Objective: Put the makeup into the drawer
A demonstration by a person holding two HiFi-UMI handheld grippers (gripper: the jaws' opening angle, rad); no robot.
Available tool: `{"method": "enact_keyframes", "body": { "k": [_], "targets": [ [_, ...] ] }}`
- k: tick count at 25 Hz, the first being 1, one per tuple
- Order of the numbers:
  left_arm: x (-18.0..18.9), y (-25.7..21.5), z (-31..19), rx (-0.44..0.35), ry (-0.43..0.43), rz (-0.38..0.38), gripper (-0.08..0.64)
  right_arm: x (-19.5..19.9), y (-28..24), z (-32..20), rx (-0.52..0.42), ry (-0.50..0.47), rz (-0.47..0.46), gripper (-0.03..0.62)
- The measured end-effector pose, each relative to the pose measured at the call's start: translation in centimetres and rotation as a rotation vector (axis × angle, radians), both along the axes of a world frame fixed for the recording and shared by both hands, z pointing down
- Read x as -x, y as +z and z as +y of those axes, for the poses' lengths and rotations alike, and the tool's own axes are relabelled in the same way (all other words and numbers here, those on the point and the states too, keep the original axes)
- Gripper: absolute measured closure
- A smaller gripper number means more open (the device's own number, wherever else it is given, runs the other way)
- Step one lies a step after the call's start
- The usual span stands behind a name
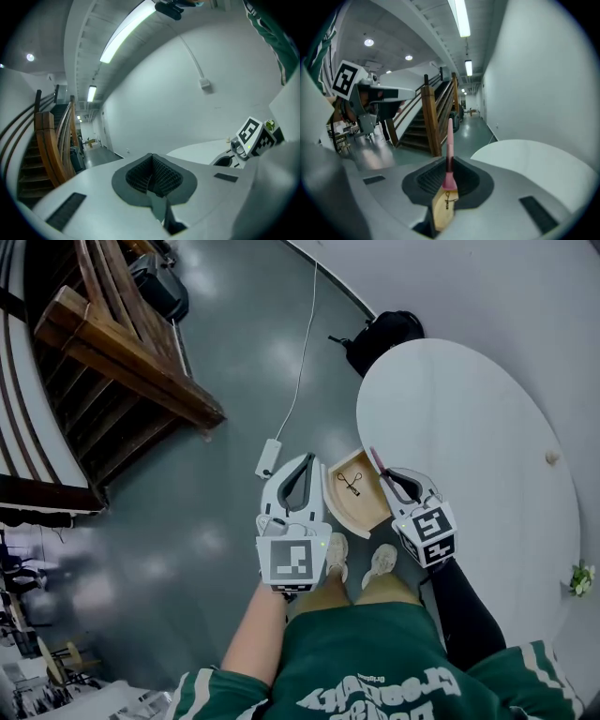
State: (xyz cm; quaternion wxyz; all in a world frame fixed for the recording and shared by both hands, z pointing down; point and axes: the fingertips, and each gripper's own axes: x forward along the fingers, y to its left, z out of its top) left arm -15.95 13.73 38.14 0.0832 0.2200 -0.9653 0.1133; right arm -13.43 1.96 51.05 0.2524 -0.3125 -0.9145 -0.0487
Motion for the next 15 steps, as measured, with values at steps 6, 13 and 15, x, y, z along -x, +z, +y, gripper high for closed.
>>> {"method": "enact_keyframes", "body": {
  "k": [6,13,15],
  "targets": [
    [-0.1,2.7,1.8,-0.025,-0.023,0.049,0.561,-2.6,8.6,4.0,-0.124,-0.133,0.207,0.543],
    [-0.2,5.0,4.6,-0.057,-0.054,0.099,0.561,-3.7,15.8,6.4,-0.192,-0.194,0.364,0.543],
    [-0.2,5.6,5.1,-0.052,-0.060,0.110,0.561,-3.8,17.7,6.5,-0.211,-0.203,0.398,0.543]
  ]
}}
